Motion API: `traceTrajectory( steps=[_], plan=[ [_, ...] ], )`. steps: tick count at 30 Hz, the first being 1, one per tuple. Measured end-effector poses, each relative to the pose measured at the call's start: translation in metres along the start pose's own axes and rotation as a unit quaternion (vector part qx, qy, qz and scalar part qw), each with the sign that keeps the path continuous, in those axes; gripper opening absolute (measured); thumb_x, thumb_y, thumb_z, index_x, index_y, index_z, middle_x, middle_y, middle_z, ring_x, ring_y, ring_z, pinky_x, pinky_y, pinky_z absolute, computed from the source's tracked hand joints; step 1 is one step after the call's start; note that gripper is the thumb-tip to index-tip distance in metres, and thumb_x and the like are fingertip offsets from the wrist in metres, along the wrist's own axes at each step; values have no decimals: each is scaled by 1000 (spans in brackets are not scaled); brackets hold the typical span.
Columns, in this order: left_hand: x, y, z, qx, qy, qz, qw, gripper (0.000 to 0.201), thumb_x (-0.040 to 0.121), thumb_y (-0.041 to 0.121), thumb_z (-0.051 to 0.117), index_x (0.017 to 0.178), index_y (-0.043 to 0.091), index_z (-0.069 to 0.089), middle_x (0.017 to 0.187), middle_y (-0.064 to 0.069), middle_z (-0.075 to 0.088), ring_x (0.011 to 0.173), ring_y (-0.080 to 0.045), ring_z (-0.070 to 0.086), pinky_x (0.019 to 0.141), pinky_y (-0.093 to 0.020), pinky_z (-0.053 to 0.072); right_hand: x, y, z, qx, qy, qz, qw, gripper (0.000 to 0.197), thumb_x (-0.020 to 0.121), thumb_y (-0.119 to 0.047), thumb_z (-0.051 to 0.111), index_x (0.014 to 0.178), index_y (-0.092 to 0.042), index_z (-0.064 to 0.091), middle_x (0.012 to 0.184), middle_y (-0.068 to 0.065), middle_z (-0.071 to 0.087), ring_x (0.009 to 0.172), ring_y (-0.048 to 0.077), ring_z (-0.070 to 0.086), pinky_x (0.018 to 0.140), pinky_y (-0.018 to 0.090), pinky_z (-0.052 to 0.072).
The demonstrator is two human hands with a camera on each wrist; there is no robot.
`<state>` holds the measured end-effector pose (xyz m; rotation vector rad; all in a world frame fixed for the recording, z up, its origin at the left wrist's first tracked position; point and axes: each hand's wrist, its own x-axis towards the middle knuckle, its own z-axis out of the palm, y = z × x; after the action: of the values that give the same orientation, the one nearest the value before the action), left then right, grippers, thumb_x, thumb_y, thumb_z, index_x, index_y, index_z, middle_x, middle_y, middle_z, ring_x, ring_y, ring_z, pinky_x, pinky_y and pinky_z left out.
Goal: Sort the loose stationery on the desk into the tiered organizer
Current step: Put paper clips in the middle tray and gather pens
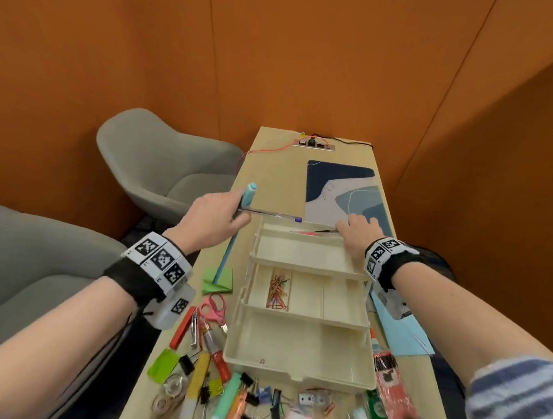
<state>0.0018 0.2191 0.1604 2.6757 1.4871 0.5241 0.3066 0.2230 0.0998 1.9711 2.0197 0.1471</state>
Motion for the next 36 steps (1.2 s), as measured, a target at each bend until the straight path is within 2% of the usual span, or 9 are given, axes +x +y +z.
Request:
traceTrajectory(
  steps=[4,8,13,18,21,23,28,32,36],
  plan=[
    [40,8,-1,33,-32,24,999,18,92,29,43,96,13,48,73,-2,56,63,-27,51,55,-32,30,5,-9,-3,55,-17,-33,998,51,88,0,36,132,-24,42,126,10,45,121,29,38,104,50,25],
    [83,36,3,78,-88,75,990,12,94,27,41,90,16,41,68,2,48,58,-19,45,48,-29,26,-4,-15,-6,91,41,-20,995,60,87,0,39,139,-28,36,131,6,43,123,26,36,105,49,25],
    [127,75,26,135,-175,136,966,11,97,27,39,98,17,43,80,-4,54,71,-23,51,58,-31,39,-48,2,0,211,113,74,968,53,84,2,41,131,-23,45,124,4,42,119,23,37,105,44,22],
    [158,108,47,228,-192,203,933,28,99,29,37,119,17,51,97,-6,56,88,-21,47,68,-32,36,-106,24,25,335,157,119,921,43,92,-3,39,125,-29,50,112,-3,41,115,19,39,101,43,24],
    [162,122,66,214,-226,211,927,32,98,26,39,125,14,51,116,-12,53,110,-27,48,85,-37,45,-119,34,30,424,147,135,884,38,97,-12,38,131,-29,44,128,-1,44,124,20,37,103,46,23],
    [158,130,78,205,-246,215,922,34,99,25,38,127,12,50,120,-13,49,108,-28,52,81,-35,44,-113,34,23,458,135,133,868,38,100,-25,37,138,-28,37,139,-4,44,130,18,36,107,49,22],
    [147,128,85,175,-223,215,934,32,100,25,40,123,6,51,120,-15,46,79,-27,51,66,-32,39,-73,7,0,387,56,111,914,37,98,-36,39,134,-26,42,117,-2,63,118,23,47,95,41,23],
    [142,114,86,130,-204,215,946,29,99,21,38,119,4,51,120,-17,45,65,-21,41,61,-33,37,-50,-11,4,402,83,122,904,21,99,-24,36,92,-23,57,92,4,66,97,28,57,79,35,24],
    [138,104,92,111,-208,217,947,30,100,24,38,120,4,49,115,-16,44,66,-21,42,59,-33,35,-49,-8,6,257,88,103,957,22,98,-18,30,99,-17,52,94,5,67,80,27,56,76,37,25]
  ],
)
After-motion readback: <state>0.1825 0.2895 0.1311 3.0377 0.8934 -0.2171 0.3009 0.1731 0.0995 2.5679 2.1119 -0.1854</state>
